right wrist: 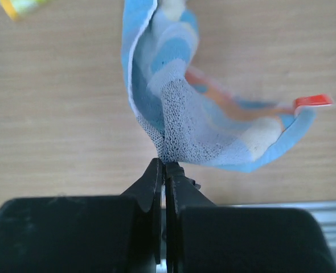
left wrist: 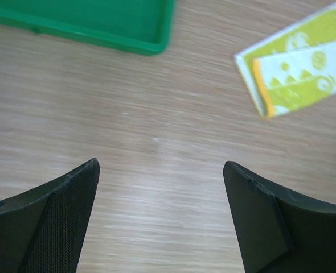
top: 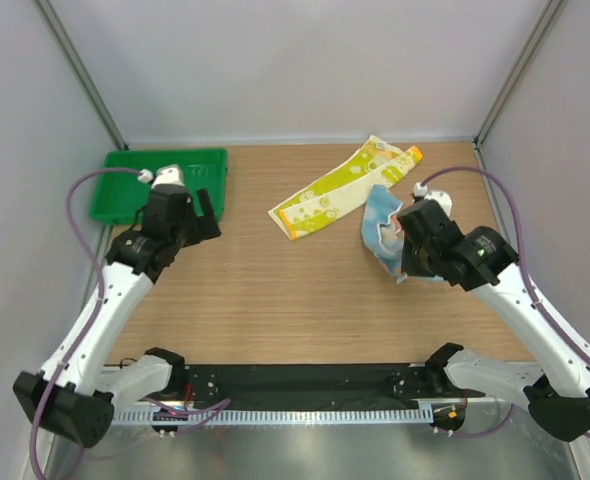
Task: Roll the towels
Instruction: Move the towel to the center of the board
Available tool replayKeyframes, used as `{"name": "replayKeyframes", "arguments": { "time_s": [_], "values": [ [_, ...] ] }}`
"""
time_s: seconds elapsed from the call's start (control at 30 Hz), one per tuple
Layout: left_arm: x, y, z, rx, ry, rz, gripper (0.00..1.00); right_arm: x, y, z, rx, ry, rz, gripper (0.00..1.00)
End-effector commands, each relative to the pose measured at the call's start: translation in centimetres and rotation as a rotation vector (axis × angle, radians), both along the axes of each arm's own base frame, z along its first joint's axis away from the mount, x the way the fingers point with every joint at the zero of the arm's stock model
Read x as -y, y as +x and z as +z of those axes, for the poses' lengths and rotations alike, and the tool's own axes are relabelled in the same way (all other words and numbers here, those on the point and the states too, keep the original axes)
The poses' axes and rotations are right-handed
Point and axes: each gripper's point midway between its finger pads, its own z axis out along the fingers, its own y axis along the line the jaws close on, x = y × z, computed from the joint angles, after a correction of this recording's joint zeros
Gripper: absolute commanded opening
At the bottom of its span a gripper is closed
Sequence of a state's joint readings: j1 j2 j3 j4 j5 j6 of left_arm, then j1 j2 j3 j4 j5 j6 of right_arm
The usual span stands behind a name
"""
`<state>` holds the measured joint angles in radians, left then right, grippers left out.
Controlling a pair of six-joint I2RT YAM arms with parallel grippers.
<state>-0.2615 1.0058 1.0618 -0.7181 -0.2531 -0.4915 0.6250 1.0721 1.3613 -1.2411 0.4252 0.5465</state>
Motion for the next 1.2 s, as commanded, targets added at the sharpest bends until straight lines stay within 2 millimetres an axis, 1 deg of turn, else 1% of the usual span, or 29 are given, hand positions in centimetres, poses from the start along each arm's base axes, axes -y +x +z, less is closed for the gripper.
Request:
{"name": "replayKeyframes", "arguments": {
  "time_s": [0.0,0.03,0.07,0.1,0.13,0.17,0.2,0.23,0.27,0.3,0.33,0.37,0.4,0.43,0.47,0.5,0.53,0.57,0.6,0.63,0.67,0.7,0.73,0.77,0.8,0.87,0.97,1.07,1.17],
  "values": [
    [4.2,0.9,1.9,0.027,0.010,-0.043,0.90,-2.7,-5.1,-4.8,-0.212,0.162,0.028,0.01],
    [5.6,2.0,1.4,0.016,0.014,-0.059,0.92,-2.6,-6.4,-5.0,-0.224,0.182,0.046,0.01],
    [7.8,2.5,2.2,0.035,-0.017,-0.102,0.93,-2.2,-8.1,-6.3,-0.277,0.150,0.061,0.01],
    [9.2,3.1,2.2,0.028,-0.048,-0.124,0.93,-2.0,-8.9,-6.5,-0.284,0.159,0.045,0.01],
    [11.4,4.3,0.7,-0.013,-0.074,-0.165,0.93,-1.5,-9.5,-6.8,-0.285,0.153,0.034,0.01],
    [13.1,5.2,1.6,0.002,-0.103,-0.192,0.93,-0.4,-10.5,-6.9,-0.283,0.146,0.022,0.01],
    [15.3,5.5,1.0,-0.011,-0.110,-0.240,0.94,0.0,-10.9,-6.9,-0.282,0.153,0.006,0.01],
    [17.4,6.7,-1.0,-0.053,-0.101,-0.269,0.94,0.6,-11.4,-7.1,-0.285,0.149,-0.006,0.01],
    [19.4,7.9,0.1,-0.029,-0.108,-0.295,0.94,1.4,-12.1,-7.1,-0.283,0.149,-0.016,0.01],
    [21.9,7.9,-0.6,-0.041,-0.098,-0.346,0.95,1.8,-12.4,-7.3,-0.285,0.148,-0.024,0.01],
    [23.7,8.4,-0.6,-0.039,-0.090,-0.385,0.95,2.0,-12.8,-7.5,-0.293,0.153,-0.029,0.01],
    [25.9,9.3,-4.3,-0.109,-0.049,-0.420,0.95,1.9,-13.4,-8.5,-0.326,0.155,-0.022,0.01],
    [28.2,10.4,-2.4,-0.063,-0.070,-0.453,0.96,1.7,-13.8,-9.0,-0.340,0.170,-0.008,0.01],
    [30.3,10.4,-3.6,-0.082,-0.057,-0.491,0.96,1.6,-14.3,-10.1,-0.371,0.161,0.009,0.01],
    [31.9,10.7,-6.9,-0.144,-0.034,-0.515,0.96,1.0,-14.1,-10.3,-0.369,0.189,0.015,0.01],
    [33.2,11.2,-7.6,-0.152,-0.038,-0.533,0.96,0.9,-14.1,-10.5,-0.369,0.194,0.017,0.01],
    [35.0,11.8,-6.5,-0.119,-0.062,-0.555,0.96,0.9,-14.1,-10.7,-0.371,0.195,0.015,0.01],
    [36.0,12.2,-6.9,-0.120,-0.068,-0.567,0.97,0.8,-14.0,-10.7,-0.365,0.198,0.010,0.01],
    [37.0,12.4,-9.9,-0.171,-0.059,-0.576,0.97,0.9,-13.8,-10.7,-0.355,0.195,0.004,0.01],
    [38.3,13.2,-8.6,-0.140,-0.092,-0.588,0.97,1.0,-13.7,-10.7,-0.352,0.189,0.000,0.01],
    [39.0,13.3,-9.5,-0.155,-0.105,-0.593,0.97,0.9,-13.6,-10.8,-0.354,0.187,0.003,0.01],
    [39.8,13.4,-11.4,-0.183,-0.113,-0.603,0.98,0.8,-13.6,-10.9,-0.359,0.187,0.006,0.01],
    [40.4,13.6,-11.9,-0.185,-0.123,-0.608,0.98,0.6,-13.6,-11.1,-0.371,0.177,0.007,0.01],
    [41.2,13.9,-11.4,-0.170,-0.148,-0.622,0.98,0.5,-13.5,-11.3,-0.377,0.171,0.008,0.01],
    [41.9,13.8,-13.0,-0.196,-0.165,-0.636,1.00,0.5,-13.5,-11.4,-0.386,0.166,0.014,0.01],
    [42.8,14.0,-13.5,-0.191,-0.189,-0.641,1.00,0.4,-13.3,-11.5,-0.388,0.152,0.015,0.01],
    [43.2,14.3,-15.4,-0.208,-0.204,-0.628,1.00,0.2,-13.0,-11.4,-0.383,0.155,0.014,0.01],
    [44.7,13.8,-16.6,-0.230,-0.273,-0.667,1.00,0.2,-13.0,-11.6,-0.390,0.151,0.012,0.01],
    [46.2,13.6,-17.1,-0.233,-0.343,-0.687,0.93,0.3,-13.1,-11.8,-0.395,0.144,0.011,0.01]
  ]
}}
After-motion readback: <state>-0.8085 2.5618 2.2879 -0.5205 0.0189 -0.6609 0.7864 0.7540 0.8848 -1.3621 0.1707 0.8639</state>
